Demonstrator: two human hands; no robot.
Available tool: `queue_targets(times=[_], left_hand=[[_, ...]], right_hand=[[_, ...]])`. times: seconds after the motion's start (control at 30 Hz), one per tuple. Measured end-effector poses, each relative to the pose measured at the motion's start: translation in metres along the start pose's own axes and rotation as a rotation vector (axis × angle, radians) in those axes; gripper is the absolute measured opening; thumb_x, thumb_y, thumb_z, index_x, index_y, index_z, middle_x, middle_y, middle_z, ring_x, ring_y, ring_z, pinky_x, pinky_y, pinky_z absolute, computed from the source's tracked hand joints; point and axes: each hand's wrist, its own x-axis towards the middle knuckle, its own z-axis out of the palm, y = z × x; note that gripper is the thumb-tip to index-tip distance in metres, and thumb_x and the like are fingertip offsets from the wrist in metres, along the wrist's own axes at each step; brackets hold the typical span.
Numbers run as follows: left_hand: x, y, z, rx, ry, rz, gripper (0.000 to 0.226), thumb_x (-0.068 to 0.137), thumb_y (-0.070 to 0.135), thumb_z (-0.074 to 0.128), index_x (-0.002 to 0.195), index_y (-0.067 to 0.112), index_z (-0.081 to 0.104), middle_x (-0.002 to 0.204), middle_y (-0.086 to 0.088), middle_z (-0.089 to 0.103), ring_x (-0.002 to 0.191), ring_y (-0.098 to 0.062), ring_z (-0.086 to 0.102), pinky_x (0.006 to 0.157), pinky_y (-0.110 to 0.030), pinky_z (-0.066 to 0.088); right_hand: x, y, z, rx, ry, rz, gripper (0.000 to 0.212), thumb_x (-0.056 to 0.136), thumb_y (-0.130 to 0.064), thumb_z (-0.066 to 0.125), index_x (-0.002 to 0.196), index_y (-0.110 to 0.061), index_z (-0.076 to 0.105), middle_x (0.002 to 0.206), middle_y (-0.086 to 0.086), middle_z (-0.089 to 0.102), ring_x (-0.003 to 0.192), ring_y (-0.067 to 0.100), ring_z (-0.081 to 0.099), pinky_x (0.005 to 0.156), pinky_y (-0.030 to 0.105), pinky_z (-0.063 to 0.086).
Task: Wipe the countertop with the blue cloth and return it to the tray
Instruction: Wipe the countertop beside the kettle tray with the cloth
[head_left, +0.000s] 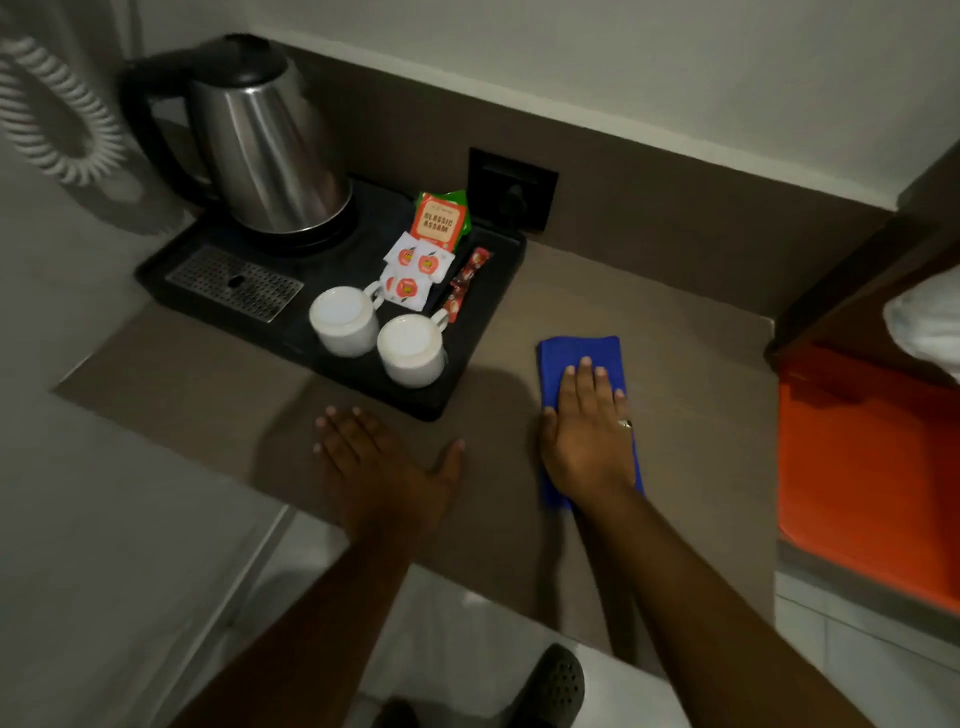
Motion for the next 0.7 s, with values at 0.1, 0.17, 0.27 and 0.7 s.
queue_targets(times=[0.1, 0.17, 0.27, 0.7], left_hand=[[0.001, 0.0, -0.002, 0.005, -0.022, 0.004, 0.123, 0.071, 0.084, 0.036, 0.148, -0.011, 0.014, 0.157, -0.037, 0.013, 0.148, -0.047, 0.009, 0.121, -0.057, 0.007], [0.002, -0.002, -0.003, 0.011, -0.032, 0.005, 0.124, 0.071, 0.085, 0.032, 0.148, -0.01, 0.014, 0.157, -0.036, 0.013, 0.148, -0.047, 0.009, 0.121, -0.057, 0.008], [0.001, -0.002, -0.002, -0.004, -0.006, 0.016, 0.123, 0.071, 0.084, 0.031, 0.147, -0.011, 0.017, 0.156, -0.037, 0.016, 0.147, -0.047, 0.013, 0.12, -0.057, 0.01], [0.003, -0.004, 0.005, 0.055, -0.001, 0.032, 0.126, 0.069, 0.089, 0.023, 0.148, -0.009, 0.016, 0.157, -0.035, 0.016, 0.147, -0.047, 0.013, 0.119, -0.056, 0.01]], right_hand=[[-0.04, 0.037, -0.002, -0.005, -0.03, -0.155, 0.061, 0.097, -0.045, 0.022, 0.151, -0.018, 0.01, 0.161, 0.003, 0.006, 0.148, 0.019, 0.002, 0.119, 0.038, 0.0], [-0.057, 0.071, -0.008, 0.021, -0.001, -0.111, 0.061, 0.095, -0.045, 0.024, 0.15, -0.018, 0.017, 0.16, 0.004, 0.014, 0.148, 0.021, 0.01, 0.119, 0.04, 0.005], [-0.043, 0.11, -0.012, 0.004, 0.072, 0.098, 0.061, 0.096, -0.04, 0.027, 0.147, -0.008, 0.022, 0.157, 0.016, 0.023, 0.145, 0.031, 0.02, 0.118, 0.05, 0.016], [-0.02, 0.004, 0.003, -0.025, -0.02, -0.217, 0.063, 0.097, -0.047, 0.024, 0.15, -0.018, 0.011, 0.161, 0.003, 0.009, 0.148, 0.022, 0.006, 0.119, 0.041, 0.0]])
